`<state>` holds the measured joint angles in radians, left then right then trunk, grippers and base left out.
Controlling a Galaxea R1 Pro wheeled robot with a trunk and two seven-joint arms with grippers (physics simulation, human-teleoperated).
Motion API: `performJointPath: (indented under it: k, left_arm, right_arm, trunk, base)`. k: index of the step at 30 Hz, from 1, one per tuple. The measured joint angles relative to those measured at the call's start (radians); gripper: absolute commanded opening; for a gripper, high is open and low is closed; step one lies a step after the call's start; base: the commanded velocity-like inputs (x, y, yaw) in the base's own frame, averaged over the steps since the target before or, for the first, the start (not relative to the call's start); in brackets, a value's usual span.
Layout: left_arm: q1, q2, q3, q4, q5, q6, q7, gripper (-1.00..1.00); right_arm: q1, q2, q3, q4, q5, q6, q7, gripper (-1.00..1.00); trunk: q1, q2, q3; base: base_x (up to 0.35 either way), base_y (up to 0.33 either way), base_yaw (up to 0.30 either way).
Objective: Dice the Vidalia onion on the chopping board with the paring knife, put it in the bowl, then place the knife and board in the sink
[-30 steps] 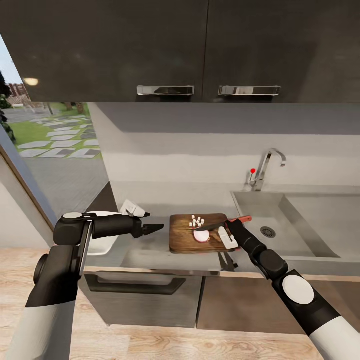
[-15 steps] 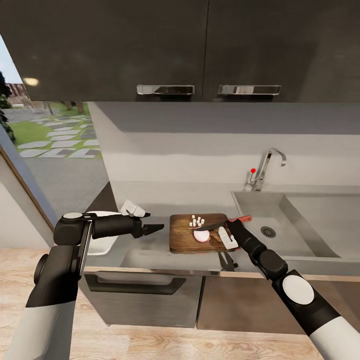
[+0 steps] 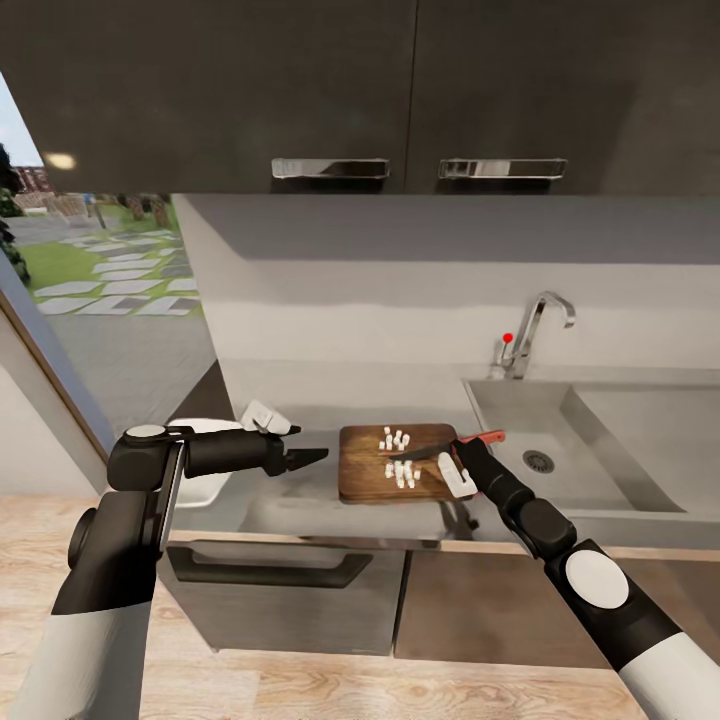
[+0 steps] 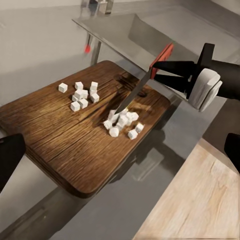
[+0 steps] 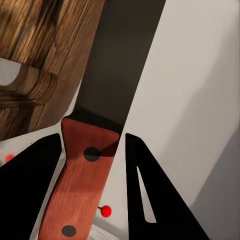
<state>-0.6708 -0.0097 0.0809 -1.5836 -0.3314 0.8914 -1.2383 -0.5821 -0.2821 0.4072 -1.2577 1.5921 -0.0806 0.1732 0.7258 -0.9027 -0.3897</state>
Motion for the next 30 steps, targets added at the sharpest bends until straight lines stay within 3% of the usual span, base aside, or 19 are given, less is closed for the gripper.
performJointPath:
  k: [3,30]
  left_arm:
    - [0.0,0.0,0.0,0.0,0.0,0.0,0.0,1.0]
    - [0.0,0.0,0.0,0.0,0.0,0.0,-0.001,1.0]
  right_arm:
    - [0.0,0.0,-0.001,0.0,0.0,0.0,-0.001,-1.0]
    - [0.0,0.0,0.0,0.0,0.0,-0.001,-0.002,-1.0]
  trunk:
    - [0.012,-0.021,-0.009]
    - [0.012,-0.021,-0.01]
  base:
    - [0.0,0.0,0.0]
    - [0.0,0.0,0.0]
